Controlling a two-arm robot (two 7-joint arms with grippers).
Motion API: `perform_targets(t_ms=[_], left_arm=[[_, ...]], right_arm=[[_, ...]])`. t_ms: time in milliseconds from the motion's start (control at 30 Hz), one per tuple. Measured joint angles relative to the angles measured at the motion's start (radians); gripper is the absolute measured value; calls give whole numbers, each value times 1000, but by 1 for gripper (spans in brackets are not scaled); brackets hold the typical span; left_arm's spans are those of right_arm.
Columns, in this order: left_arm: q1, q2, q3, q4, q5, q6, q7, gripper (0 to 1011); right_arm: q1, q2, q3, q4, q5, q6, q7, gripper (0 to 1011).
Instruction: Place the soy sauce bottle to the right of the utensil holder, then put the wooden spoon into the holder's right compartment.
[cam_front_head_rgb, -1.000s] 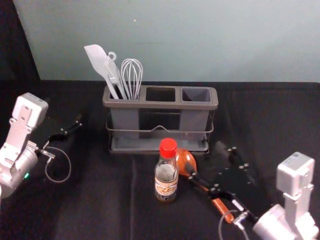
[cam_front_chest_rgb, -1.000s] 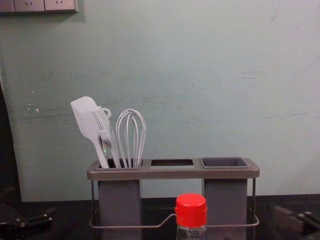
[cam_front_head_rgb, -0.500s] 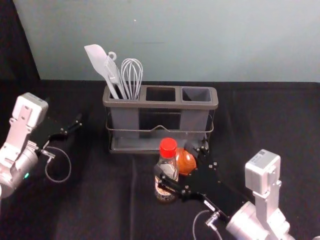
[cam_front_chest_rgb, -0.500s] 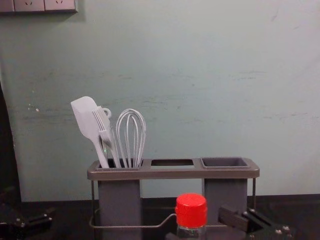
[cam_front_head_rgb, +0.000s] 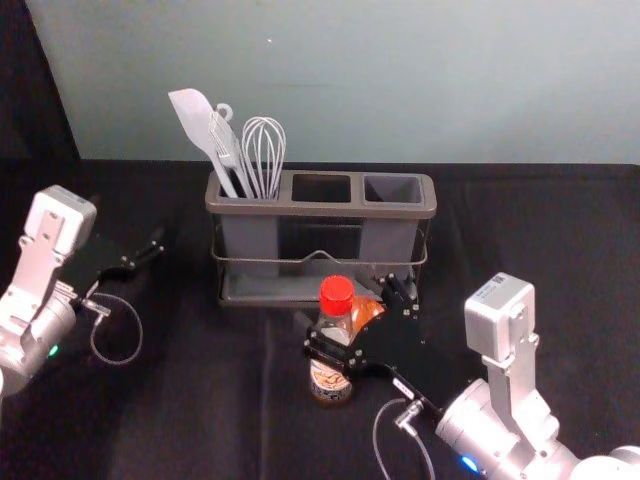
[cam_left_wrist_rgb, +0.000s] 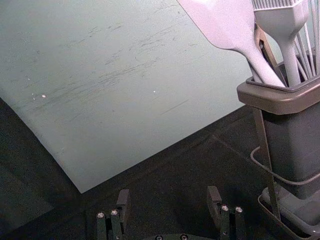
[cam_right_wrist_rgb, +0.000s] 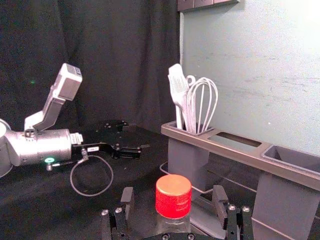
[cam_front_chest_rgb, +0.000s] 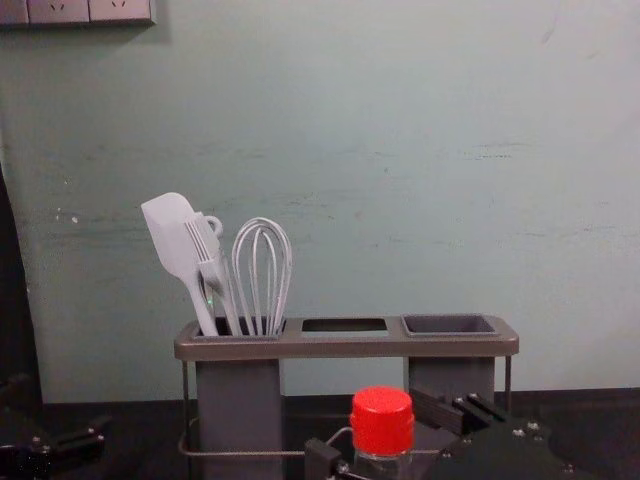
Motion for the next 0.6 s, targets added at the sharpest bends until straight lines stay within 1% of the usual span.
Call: perform_targets(t_ms=[100, 267, 333, 367, 433, 467, 500, 533, 567, 600], left_arm=[[0, 0, 0, 0, 0, 0, 0, 1000], [0, 0, 0, 0, 0, 0, 0, 1000], [0, 0, 0, 0, 0, 0, 0, 1000], [0, 0, 0, 0, 0, 0, 0, 1000], [0, 0, 0, 0, 0, 0, 0, 1000], [0, 0, 0, 0, 0, 0, 0, 1000], [0, 0, 0, 0, 0, 0, 0, 1000], [0, 0, 0, 0, 0, 0, 0, 1000], [0, 0, 0, 0, 0, 0, 0, 1000], [0, 0, 0, 0, 0, 0, 0, 1000]], right_arm=[[11, -15, 5, 13, -13, 4, 4, 1002], [15, -30, 13, 17, -14, 5, 18, 1000], [15, -34, 14, 19, -15, 5, 23, 983], [15, -38, 16, 19, -16, 6, 27, 947], [15, -41, 19, 19, -16, 9, 33, 927], [15, -45, 22, 19, -16, 12, 38, 891], [14, -47, 24, 19, -16, 14, 40, 891], [14, -49, 25, 19, -16, 15, 42, 841], [13, -51, 27, 18, -15, 16, 44, 822], [12, -54, 29, 18, -16, 18, 49, 771]])
